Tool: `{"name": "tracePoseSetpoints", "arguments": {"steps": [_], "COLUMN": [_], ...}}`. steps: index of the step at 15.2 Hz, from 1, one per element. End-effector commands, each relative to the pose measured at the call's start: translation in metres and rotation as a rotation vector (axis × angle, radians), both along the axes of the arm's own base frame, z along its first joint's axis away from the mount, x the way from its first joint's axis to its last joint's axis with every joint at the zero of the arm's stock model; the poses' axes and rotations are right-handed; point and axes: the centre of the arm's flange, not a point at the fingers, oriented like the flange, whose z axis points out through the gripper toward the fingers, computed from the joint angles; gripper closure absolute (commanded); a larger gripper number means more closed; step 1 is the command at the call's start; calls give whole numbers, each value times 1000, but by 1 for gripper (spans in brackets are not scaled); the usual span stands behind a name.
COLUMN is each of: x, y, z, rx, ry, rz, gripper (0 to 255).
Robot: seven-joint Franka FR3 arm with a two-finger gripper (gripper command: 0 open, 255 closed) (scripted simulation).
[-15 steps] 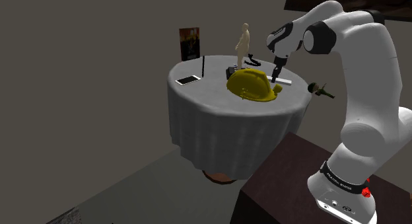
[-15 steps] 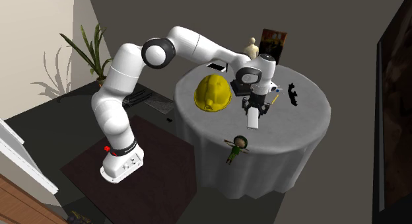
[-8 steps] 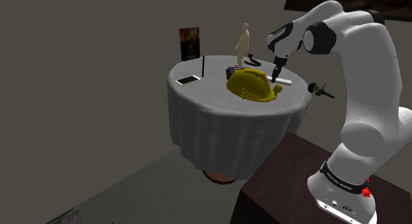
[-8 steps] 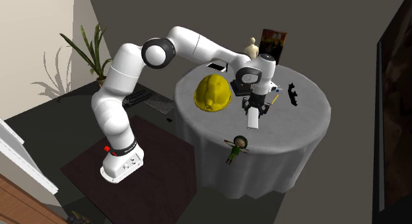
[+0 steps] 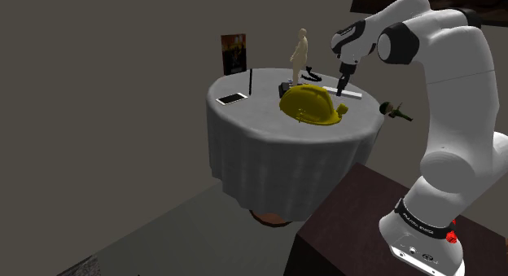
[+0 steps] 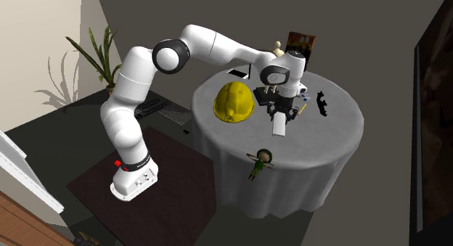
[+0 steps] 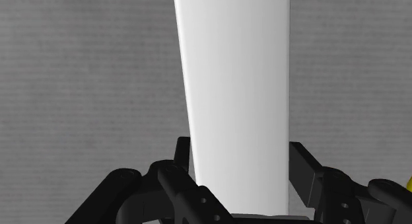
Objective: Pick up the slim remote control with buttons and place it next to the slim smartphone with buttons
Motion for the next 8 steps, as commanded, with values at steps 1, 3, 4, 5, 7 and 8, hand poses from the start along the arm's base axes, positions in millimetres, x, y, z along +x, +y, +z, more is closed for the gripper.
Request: {"name": "tracePoseSetpoints", "arguments": {"steps": [1,3,4,5,7,8], "x": [0,0,0,0,0,0], "y": [0,0,0,0,0,0], "z": [11,22,27,32,43,48], "rx": [0,0,0,0,0,0], "ry": [0,0,0,0,0,0], "rz": [0,0,0,0,0,0], "gripper": [255,255,255,255,255,255]}}
